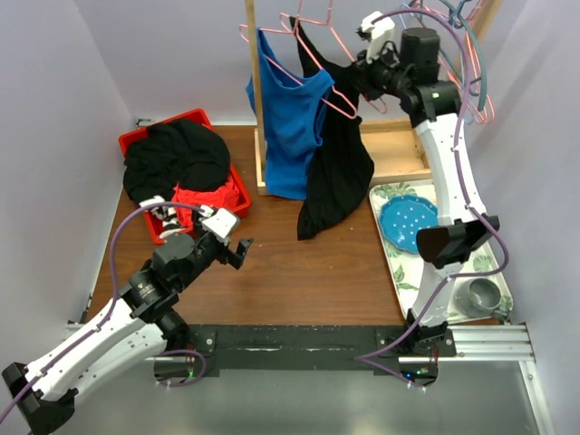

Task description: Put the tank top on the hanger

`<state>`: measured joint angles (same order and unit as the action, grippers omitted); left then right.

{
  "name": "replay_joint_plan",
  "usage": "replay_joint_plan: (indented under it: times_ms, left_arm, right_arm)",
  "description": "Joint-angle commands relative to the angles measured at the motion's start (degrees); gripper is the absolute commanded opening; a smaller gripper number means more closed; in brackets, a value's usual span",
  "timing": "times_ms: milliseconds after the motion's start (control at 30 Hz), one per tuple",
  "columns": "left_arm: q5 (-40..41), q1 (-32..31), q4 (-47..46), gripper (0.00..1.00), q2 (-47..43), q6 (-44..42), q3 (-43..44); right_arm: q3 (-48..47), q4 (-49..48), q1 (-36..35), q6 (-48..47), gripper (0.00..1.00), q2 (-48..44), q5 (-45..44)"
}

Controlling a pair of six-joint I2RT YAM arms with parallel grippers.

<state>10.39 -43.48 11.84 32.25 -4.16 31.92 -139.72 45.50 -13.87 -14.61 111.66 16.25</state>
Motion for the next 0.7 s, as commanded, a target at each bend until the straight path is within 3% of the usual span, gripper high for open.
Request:
replay_joint_plan:
  times_ms: [0, 200, 300, 400, 500, 667]
  left_arm:
    - [1.12, 0.42, -2.43, 0.99, -0.17, -0.85, -0.9]
    - [1.12, 0.59, -2.52, 0.99, 0.09, -1.11, -0.9]
    - [0.86, 0.59, -2.52, 0.99, 0.01, -1.02, -0.9]
    - [0.51, 0.59, -2.52, 0.99, -0.26, -1.11, -0.98]
    - [0.15, 0.59, -2.52, 0.99, -0.87, -0.93, -0.9]
    - [-0.28, 0.68, -2.61, 0.99, -1.75, -0.41, -0.81]
  right_arm:
    - [-3.37, -5.07, -2.91, 0.46, 0.0, 1.28, -3.77]
    - [-1.96, -4.8, -3.97, -0.24, 0.0, 2.43, -3.68]
    - [-0.91, -4.1, -3.97, -1.03, 0.18, 0.94, -4.12]
    - [1.11, -3.05, -3.97, -2.09, 0.46, -2.57, -5.0]
    - [4.53, -2.52, -3.27, -2.35, 0.59, -7.58, -6.05]
    - [13.85, -1.9, 0.06, -1.48, 0.69, -17.25, -5.01]
